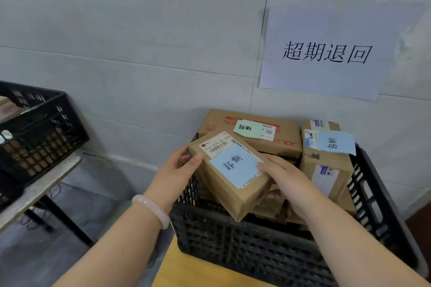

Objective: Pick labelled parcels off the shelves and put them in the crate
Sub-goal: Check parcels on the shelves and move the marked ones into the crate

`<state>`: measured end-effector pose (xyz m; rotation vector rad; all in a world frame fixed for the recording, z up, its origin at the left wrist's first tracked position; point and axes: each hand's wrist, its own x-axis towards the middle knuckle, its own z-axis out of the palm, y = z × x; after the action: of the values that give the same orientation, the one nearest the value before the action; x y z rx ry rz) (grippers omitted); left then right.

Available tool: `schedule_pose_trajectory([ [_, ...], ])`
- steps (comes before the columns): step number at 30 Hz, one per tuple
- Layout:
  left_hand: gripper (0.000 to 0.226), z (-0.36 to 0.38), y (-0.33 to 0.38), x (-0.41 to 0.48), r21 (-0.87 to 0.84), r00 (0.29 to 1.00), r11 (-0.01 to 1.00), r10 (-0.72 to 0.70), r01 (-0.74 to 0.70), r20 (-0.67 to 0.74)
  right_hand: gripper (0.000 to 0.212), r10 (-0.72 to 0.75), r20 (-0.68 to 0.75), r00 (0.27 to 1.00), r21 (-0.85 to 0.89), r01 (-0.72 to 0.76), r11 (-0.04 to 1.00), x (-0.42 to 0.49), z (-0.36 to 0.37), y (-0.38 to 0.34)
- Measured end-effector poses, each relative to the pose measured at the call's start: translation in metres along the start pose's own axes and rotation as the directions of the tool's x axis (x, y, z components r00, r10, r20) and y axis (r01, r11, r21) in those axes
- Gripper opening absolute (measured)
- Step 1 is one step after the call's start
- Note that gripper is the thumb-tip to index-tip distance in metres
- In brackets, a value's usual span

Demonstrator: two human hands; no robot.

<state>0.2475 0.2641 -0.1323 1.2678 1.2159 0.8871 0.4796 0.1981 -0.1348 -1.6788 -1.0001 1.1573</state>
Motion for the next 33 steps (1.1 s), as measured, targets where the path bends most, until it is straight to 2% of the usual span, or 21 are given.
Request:
schedule_pose_trajectory([
  [3,0.009,-0.011,-0.005,0.007,0.078,0.999,0.997,-0.026,0.028,-0.024,0.027,0.043,0.011,0.999,0.029,-0.043,0.999,0.009,0.002,0.003],
  [6,0.016,-0.018,-0.007,0.011,0.153,0.999,0.987,-0.047,0.05,-0.025,0.034,0.073,-0.082,0.994,0.063,-0.068,0.996,0.02,0.006,0.007],
  [9,0.018,-0.024,-0.009,0.012,0.278,0.999,0.96,-0.052,0.046,0.012,0.038,0.07,-0.197,0.978,-0.022,-0.076,0.997,0.025,0.015,0.013],
  [14,0.047,-0.025,-0.008,0.012,0.592,0.989,0.801,0.005,-0.092,0.147,0.032,0.032,-0.257,0.966,-0.154,-0.074,0.985,0.024,0.028,0.026],
  [18,0.05,-0.021,-0.004,0.012,0.754,0.979,0.641,-0.017,-0.144,0.201,0.024,-0.02,-0.255,0.967,-0.243,-0.044,0.969,0.023,0.023,0.024],
  [23,0.052,-0.019,-0.003,0.01,0.81,0.979,0.567,-0.036,-0.148,0.203,0.027,0.037,-0.19,0.981,-0.166,-0.07,0.984,0.017,0.024,0.022],
  [29,0.049,-0.019,-0.001,0.012,0.866,0.987,0.484,-0.031,-0.125,0.16,0.018,-0.021,-0.175,0.984,-0.215,-0.017,0.977,0.018,0.029,0.022],
  [33,0.044,-0.023,0.002,0.016,0.818,0.994,0.567,0.012,-0.093,0.104,0.017,-0.026,-0.201,0.979,-0.188,-0.013,0.982,0.026,0.034,0.019],
])
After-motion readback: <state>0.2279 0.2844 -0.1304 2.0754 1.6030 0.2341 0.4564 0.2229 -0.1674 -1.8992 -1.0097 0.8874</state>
